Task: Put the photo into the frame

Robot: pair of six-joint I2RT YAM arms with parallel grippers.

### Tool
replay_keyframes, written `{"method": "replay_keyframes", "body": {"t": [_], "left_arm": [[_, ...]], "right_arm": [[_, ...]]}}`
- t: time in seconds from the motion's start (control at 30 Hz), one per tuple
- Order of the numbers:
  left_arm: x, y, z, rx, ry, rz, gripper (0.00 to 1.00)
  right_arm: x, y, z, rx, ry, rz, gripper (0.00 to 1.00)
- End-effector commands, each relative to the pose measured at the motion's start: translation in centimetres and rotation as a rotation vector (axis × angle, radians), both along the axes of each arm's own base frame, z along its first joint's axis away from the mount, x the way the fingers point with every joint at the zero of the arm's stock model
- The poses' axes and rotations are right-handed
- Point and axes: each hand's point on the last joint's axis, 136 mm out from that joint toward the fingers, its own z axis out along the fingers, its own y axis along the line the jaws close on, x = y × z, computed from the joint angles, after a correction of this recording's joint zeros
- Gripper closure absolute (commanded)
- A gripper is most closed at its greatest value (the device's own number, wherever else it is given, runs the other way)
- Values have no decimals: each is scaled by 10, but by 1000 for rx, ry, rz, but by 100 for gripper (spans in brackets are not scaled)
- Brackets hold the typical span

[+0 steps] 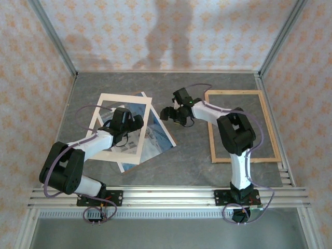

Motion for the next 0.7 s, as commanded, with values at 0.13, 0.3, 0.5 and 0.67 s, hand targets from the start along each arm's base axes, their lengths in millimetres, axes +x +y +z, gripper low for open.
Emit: {"method": "replay_keyframes", "body": {"t": [0.13,0.3,0.5,0.67], "left_arm": [[-2,21,-18,-10,62,73,8],[5,30,-14,8,57,95,8],[11,43,-8,17,47,126,8],[14,44,3,20,29,122,8]], "right_arm": [[-42,-7,-6,-23,24,59,25],[-62,16,-10,28,59,101,32],[-67,62,-1,122,62,157,38],[-46,49,23,61,-40,126,39]]}}
